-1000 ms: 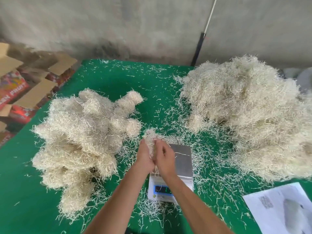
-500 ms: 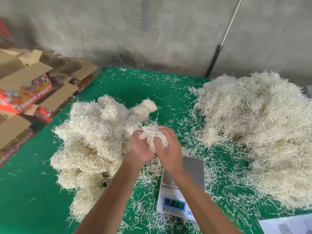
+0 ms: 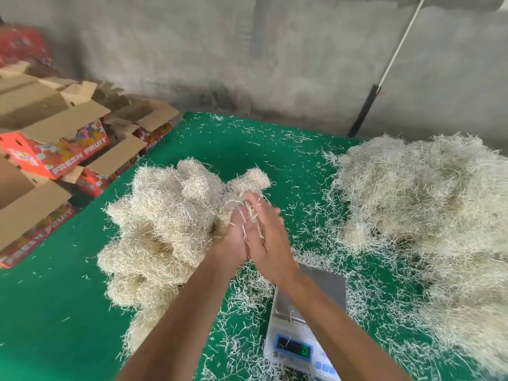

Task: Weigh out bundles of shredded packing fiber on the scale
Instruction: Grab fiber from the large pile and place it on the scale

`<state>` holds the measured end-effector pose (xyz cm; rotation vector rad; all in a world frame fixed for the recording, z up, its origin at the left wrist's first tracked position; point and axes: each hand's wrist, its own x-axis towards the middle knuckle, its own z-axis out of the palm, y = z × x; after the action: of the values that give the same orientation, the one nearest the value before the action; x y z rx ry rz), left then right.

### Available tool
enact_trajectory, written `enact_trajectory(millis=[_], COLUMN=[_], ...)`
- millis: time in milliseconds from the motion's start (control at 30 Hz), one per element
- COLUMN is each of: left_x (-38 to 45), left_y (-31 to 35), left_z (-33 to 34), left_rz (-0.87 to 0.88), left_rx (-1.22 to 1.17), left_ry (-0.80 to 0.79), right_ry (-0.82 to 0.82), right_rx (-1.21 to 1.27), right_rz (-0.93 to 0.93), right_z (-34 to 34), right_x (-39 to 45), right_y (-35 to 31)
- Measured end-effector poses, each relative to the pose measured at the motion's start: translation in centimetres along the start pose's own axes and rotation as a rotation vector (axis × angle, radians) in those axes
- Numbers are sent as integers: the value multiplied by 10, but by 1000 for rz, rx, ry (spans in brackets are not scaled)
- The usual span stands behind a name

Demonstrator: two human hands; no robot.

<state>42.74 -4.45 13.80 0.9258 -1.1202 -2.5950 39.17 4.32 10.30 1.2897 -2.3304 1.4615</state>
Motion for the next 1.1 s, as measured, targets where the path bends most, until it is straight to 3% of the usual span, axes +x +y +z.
enact_trajectory(millis=[100,200,267,433,500,567,667,767,900,967,1100], left_x=[-1,7,5,2,9,18,13,11,3,-4,-8], left_y=[-1,26,29,25,39,51,60,67,76,80,68], left_z=[-2,-19,-32,-40,-50,-68,-88,-109,-138,-146,-149], left_rz=[-109,-121,-74,-213,-224,-192,-117,67,309,290,235], left_rx=[81,-83,-140,-214,-173,-161,-191,-27,341,369,395], left_ry=[-218,-15,39,-128,-25,-6,33,138,324,396,435], right_ry=[100,41,-51,-23,-45,-134,-406,-560,-395,-328,-333], right_rx=[-42,-204,-167,-33,-101,-129,-183,-269,-93,-33,-74], right_rz=[81,-161,-318,-153,-146,-139,-56,-30,1,-10,147], right_z=[-10,-12,12,34,35,49,73,82,94,99,100], right_x=[21,22,14,37,42,38,32,58,110,139,150], right_y=[8,16,9,5,8,4,-5,-7,-35,-45,-39])
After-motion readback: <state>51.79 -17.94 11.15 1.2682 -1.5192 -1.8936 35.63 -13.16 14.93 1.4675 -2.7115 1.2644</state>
